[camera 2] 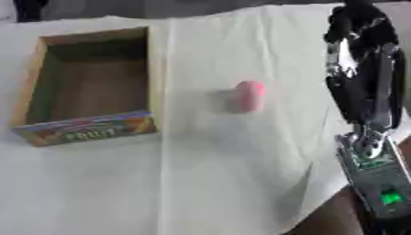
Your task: Pick up objects on the table and place them in the box.
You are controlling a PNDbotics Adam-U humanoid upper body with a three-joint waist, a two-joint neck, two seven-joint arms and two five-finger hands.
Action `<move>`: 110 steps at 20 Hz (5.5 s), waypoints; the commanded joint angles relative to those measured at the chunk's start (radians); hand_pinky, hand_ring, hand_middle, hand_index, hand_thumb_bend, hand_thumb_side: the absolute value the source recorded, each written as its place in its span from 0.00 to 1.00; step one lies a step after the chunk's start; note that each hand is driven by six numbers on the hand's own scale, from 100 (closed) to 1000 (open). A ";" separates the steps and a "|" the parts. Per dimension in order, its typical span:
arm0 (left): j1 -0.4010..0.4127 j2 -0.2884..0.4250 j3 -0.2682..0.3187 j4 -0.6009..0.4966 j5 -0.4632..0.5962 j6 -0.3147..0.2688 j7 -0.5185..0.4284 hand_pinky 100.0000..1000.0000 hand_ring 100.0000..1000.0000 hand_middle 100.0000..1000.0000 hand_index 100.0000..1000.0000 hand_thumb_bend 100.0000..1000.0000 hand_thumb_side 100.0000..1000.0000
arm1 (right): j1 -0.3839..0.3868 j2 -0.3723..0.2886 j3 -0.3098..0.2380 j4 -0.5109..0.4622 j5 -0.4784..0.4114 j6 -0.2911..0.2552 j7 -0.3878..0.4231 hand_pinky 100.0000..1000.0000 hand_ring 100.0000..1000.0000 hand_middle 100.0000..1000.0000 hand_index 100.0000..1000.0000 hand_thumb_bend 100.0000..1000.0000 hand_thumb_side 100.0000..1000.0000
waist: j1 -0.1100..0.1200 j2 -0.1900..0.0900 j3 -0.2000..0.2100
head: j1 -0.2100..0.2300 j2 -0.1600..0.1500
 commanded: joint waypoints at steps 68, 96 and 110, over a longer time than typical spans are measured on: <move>-0.004 0.020 -0.023 -0.019 0.009 0.013 -0.041 0.71 0.59 0.56 0.81 0.00 0.57 | -0.486 -0.619 0.343 0.052 0.421 0.402 1.255 0.84 0.90 0.77 0.95 0.57 0.21 | -0.029 -0.037 0.041 | -0.049 -0.002; -0.006 0.013 -0.026 -0.019 0.010 0.014 -0.047 0.71 0.59 0.57 0.81 0.00 0.57 | -0.542 -0.485 0.460 0.336 0.597 0.449 1.237 0.83 0.90 0.77 0.93 0.52 0.17 | -0.030 -0.027 0.055 | -0.056 -0.021; -0.006 0.012 -0.026 -0.019 0.010 0.013 -0.047 0.71 0.59 0.57 0.81 0.00 0.57 | -0.560 -0.455 0.481 0.448 0.619 0.419 1.243 0.83 0.90 0.78 0.93 0.50 0.14 | -0.030 -0.023 0.060 | -0.058 -0.024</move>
